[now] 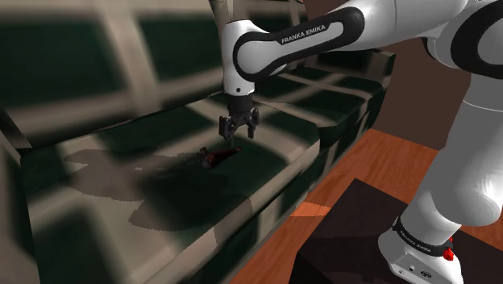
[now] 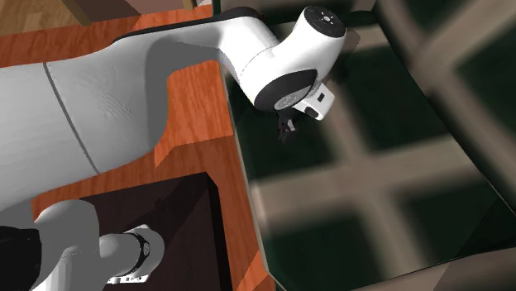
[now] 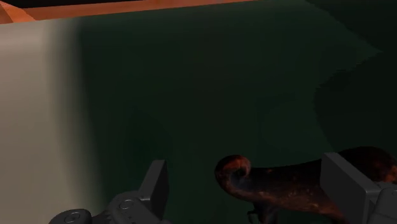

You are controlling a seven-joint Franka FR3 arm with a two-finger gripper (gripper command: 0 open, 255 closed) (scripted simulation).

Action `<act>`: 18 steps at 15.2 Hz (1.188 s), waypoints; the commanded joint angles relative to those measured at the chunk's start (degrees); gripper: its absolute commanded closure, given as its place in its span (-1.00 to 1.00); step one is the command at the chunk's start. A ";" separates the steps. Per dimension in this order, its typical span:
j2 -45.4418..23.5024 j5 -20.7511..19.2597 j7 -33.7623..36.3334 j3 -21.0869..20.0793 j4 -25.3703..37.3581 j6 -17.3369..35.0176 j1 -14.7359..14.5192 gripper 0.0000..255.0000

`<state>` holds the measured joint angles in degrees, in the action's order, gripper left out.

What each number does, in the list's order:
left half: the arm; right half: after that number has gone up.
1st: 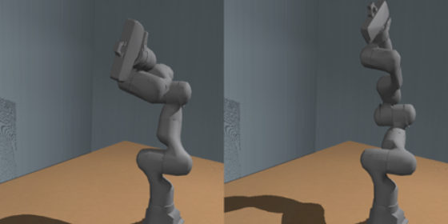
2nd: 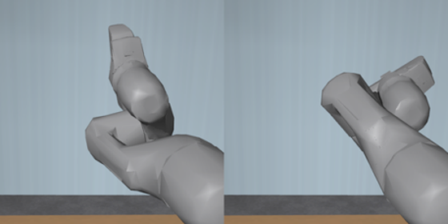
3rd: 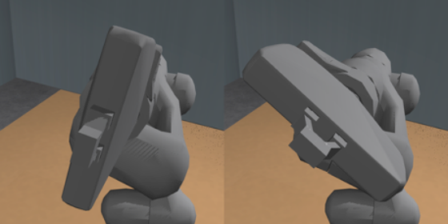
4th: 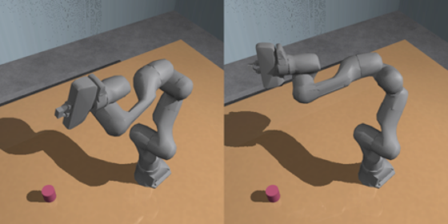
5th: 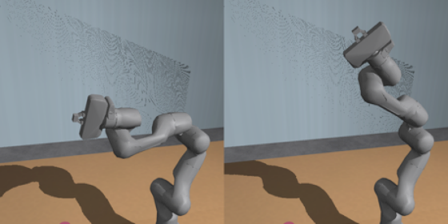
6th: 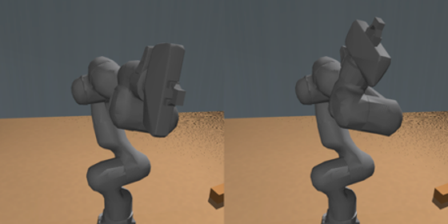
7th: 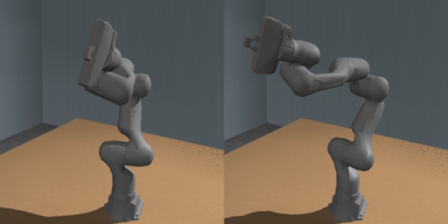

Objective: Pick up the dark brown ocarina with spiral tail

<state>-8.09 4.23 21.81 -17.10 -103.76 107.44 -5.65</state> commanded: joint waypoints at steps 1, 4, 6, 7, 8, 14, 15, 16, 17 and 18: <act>-0.74 -0.21 0.04 0.04 -0.49 1.24 -0.04 -1.00; -1.34 -0.33 -0.04 0.05 -2.08 3.41 -0.09 -1.00; -1.68 -0.41 -0.08 0.07 -2.88 4.54 -0.12 -1.00; -1.69 -0.41 -0.08 0.07 -2.87 4.54 -0.12 -1.00; -1.66 -0.40 -0.07 0.06 -2.89 4.52 -0.12 1.00; -1.71 -0.42 -0.05 0.06 -2.84 4.53 -0.14 1.00; -1.71 -0.42 -0.05 0.06 -2.84 4.53 -0.14 1.00; -1.70 -0.41 -0.05 0.06 -2.84 4.53 -0.14 1.00; -1.69 -0.41 -0.08 0.07 -2.86 4.53 -0.12 1.00; -1.46 -0.36 -0.06 0.06 -2.38 3.82 -0.10 1.00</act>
<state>-9.70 3.84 21.74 -17.04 -106.34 111.62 -5.77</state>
